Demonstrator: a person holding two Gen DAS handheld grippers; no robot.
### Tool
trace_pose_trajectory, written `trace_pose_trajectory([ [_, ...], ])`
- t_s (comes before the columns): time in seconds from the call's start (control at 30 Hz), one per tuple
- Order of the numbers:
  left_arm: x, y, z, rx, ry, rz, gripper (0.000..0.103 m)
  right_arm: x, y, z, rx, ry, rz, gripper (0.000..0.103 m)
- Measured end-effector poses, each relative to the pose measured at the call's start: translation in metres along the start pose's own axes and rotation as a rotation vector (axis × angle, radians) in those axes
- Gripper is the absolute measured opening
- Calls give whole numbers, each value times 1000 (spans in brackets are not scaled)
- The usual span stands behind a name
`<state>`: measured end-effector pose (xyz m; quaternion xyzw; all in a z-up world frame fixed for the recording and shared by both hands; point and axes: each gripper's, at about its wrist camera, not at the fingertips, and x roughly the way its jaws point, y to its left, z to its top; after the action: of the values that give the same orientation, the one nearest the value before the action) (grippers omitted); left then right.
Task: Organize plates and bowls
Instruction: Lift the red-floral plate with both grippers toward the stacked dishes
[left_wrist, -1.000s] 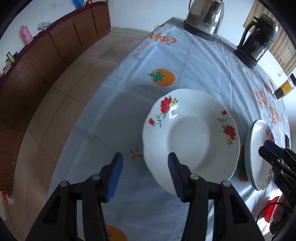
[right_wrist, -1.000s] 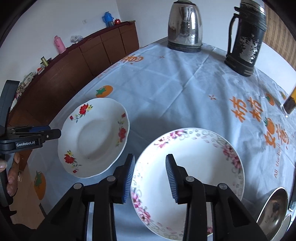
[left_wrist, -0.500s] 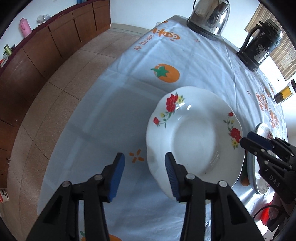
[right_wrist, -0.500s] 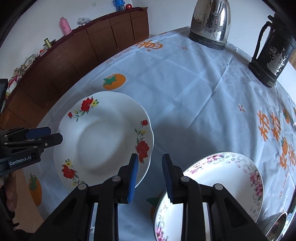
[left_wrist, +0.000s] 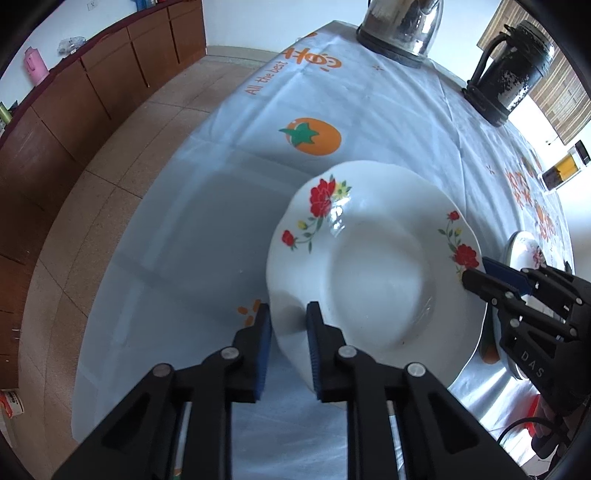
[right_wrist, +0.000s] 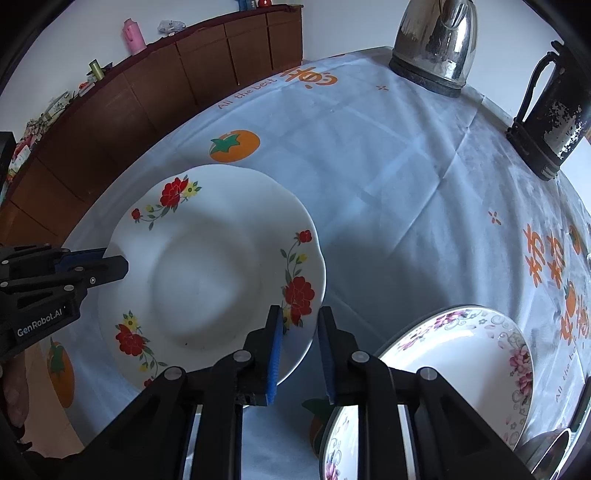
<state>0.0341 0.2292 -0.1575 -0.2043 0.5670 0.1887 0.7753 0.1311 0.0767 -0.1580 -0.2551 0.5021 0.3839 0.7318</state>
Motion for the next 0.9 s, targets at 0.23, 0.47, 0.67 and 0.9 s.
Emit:
trace_pose_trajectory([
  [0.23,-10,-4,-2,11,-13,27,16,-7,1,-2,18,0,8,20],
  [0.47,-22,-6,-1,6,-27,33,17,-24,1,-3,26,-29,18,19],
  [0.67,-35,-11,-7,21,-38,44,17,-37,0,-11,40,-53,29,19],
  [0.9,-48,-25,-11,53,-59,48,17,-54,-7,-21,59,-84,25,19],
])
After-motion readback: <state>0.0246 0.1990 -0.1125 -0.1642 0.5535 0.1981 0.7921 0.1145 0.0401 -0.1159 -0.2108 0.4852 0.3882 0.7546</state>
